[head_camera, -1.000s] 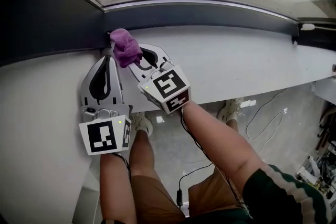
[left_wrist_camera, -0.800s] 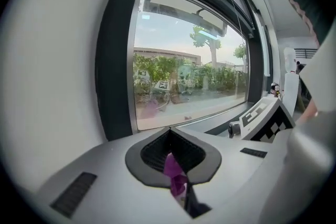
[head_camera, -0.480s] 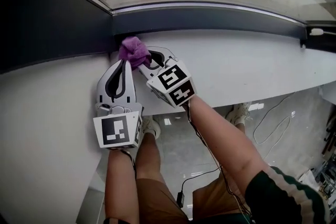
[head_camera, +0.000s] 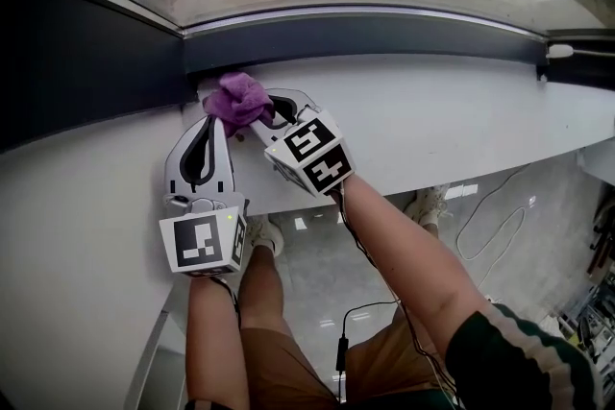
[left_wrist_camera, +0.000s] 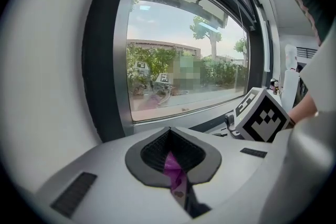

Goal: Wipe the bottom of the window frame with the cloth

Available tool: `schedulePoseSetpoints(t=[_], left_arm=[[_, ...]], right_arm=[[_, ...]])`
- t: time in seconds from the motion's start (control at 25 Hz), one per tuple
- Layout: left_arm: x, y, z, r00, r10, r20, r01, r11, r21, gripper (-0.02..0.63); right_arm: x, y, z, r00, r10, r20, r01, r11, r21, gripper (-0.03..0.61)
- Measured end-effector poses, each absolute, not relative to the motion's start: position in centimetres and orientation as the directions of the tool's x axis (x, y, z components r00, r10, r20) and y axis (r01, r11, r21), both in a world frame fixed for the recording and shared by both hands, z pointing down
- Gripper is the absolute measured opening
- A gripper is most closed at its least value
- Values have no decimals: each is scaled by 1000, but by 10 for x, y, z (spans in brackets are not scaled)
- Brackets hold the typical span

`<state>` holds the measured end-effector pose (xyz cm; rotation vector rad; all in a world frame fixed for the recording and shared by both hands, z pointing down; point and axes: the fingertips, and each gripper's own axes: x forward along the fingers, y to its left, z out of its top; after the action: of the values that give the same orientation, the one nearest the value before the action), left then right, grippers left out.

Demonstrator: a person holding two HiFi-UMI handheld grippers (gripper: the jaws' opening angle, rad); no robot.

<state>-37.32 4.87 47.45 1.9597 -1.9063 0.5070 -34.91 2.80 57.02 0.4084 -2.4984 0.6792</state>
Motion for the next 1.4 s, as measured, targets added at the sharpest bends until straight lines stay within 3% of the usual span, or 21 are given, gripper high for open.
schedulePoseSetpoints(t=[0.88, 1.4], left_arm=[[-264, 0, 465, 92, -863, 497, -995, -93, 22, 9], [-159, -45, 474, 193, -825, 531, -977, -212, 25, 9]], right_arm=[[-212, -17, 571, -765, -214, 608, -513, 772, -375, 103], [-119, -59, 565, -752, -292, 590, -583, 713, -390, 103]])
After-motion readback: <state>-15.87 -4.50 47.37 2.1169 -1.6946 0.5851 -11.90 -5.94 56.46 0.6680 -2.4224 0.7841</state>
